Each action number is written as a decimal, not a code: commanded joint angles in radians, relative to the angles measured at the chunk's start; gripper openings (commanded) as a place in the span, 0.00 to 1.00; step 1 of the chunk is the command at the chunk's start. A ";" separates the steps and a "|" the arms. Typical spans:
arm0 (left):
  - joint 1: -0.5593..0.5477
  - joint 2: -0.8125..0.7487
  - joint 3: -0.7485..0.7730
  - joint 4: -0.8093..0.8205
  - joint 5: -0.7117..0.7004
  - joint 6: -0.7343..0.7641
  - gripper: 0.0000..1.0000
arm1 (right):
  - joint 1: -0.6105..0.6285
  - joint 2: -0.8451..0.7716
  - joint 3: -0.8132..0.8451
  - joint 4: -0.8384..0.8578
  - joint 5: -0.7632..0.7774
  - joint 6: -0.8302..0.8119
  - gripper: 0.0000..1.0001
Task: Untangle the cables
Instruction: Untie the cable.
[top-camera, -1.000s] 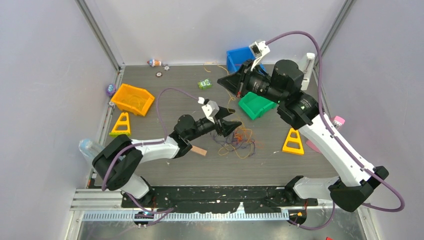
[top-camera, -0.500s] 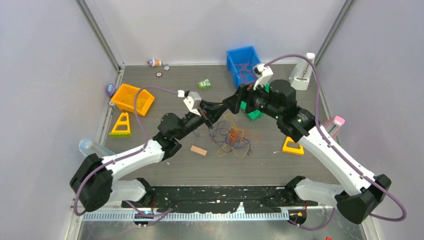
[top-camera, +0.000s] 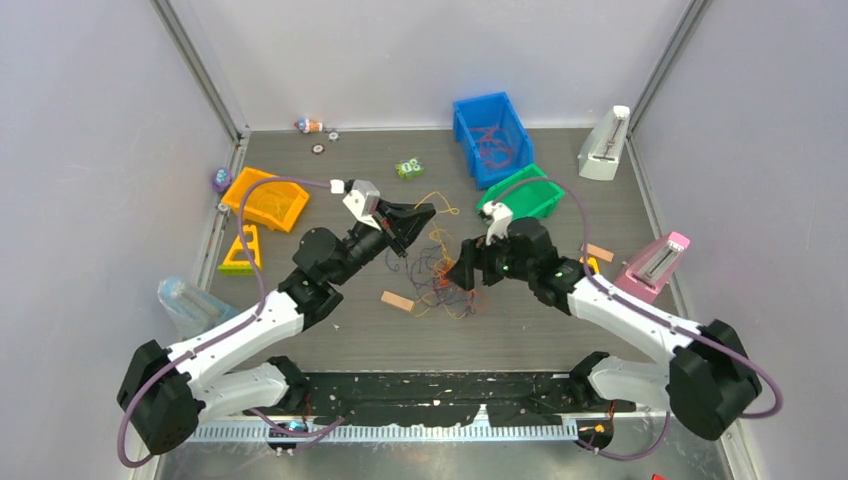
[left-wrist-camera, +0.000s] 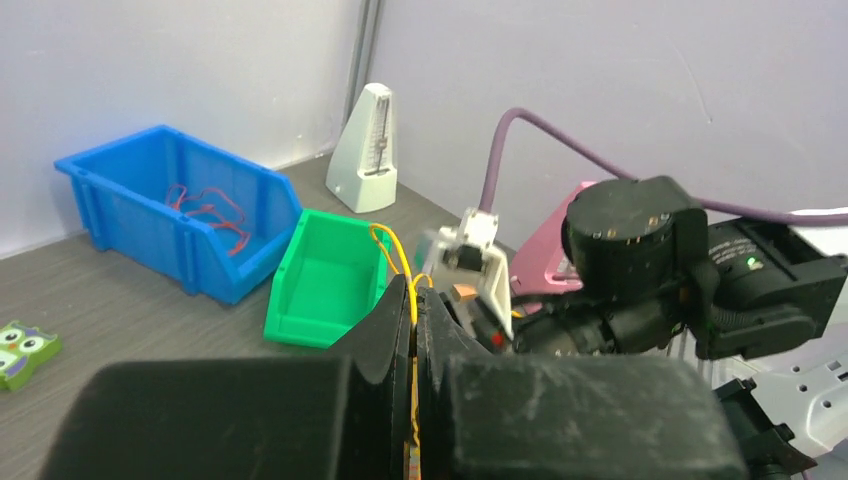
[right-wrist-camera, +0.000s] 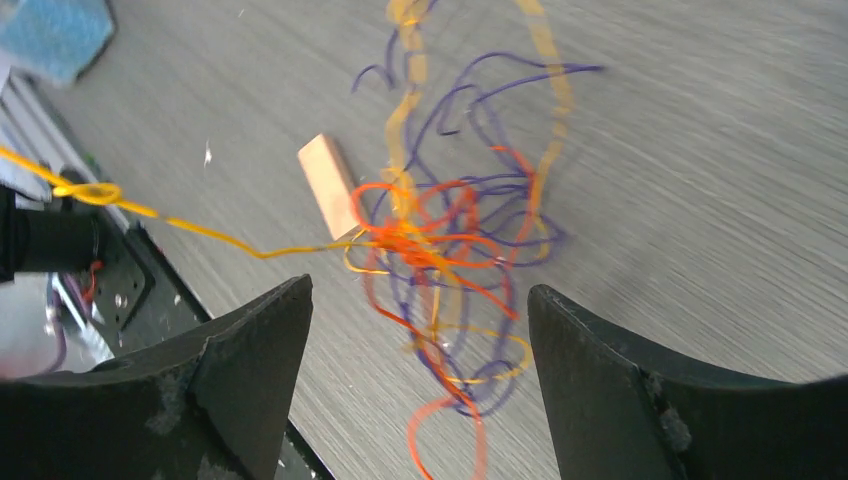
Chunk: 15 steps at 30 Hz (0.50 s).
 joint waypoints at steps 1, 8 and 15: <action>0.005 -0.032 0.079 -0.070 -0.014 0.022 0.00 | 0.105 0.090 -0.006 0.249 -0.046 -0.077 0.82; 0.022 -0.107 0.175 -0.224 -0.120 0.125 0.00 | 0.134 0.212 -0.008 0.304 0.107 -0.012 0.46; 0.180 -0.291 0.331 -0.587 -0.491 0.193 0.00 | 0.095 0.115 -0.105 0.194 0.368 0.061 0.16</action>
